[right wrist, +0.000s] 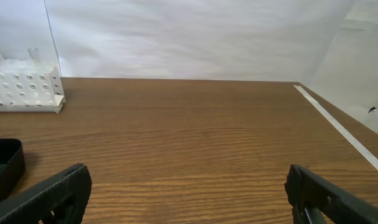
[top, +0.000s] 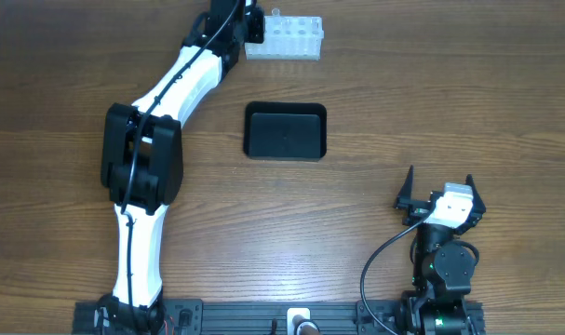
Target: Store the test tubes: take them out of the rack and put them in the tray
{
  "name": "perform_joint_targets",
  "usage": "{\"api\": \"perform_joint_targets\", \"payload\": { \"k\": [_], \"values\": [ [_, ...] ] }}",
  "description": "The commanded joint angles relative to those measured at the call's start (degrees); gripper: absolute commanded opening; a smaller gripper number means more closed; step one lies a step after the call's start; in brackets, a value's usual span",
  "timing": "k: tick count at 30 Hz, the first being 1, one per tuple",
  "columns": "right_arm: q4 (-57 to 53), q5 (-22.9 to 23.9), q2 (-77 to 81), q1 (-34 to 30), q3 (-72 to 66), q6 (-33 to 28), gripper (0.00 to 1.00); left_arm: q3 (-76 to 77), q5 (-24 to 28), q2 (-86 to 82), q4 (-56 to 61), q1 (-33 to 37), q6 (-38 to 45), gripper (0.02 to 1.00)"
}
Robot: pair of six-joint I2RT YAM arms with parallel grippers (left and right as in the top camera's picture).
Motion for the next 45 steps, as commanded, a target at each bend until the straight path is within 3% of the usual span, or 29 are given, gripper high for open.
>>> {"api": "perform_joint_targets", "payload": {
  "k": [1,12,18,23,30,45],
  "values": [
    [-0.04,0.87,-0.26,-0.35,-0.28,0.02,0.991,1.51,-0.09,-5.70,-1.07,-0.59,0.04,0.091],
    [-0.07,0.87,-0.26,-0.35,-0.28,0.02,0.991,1.51,-3.06,-22.34,-5.05,-1.44,3.04,0.104],
    [-0.04,0.87,-0.26,-0.35,-0.28,0.02,0.993,1.51,-2.47,-27.02,-21.33,-5.03,-1.62,0.093],
    [-0.07,0.87,-0.26,-0.35,-0.28,0.02,0.991,1.49,-3.74,-24.81,-34.75,-9.51,-7.41,0.104],
    [-0.07,0.87,-0.26,-0.35,-0.28,0.02,0.993,1.49,-7.82,-16.94,-44.70,-12.87,-11.32,0.104],
    [-0.04,0.87,-0.26,-0.35,-0.28,0.02,0.991,-1.20,-8.41,-9.31,-47.08,-12.20,-13.51,0.093]
  ]
}}
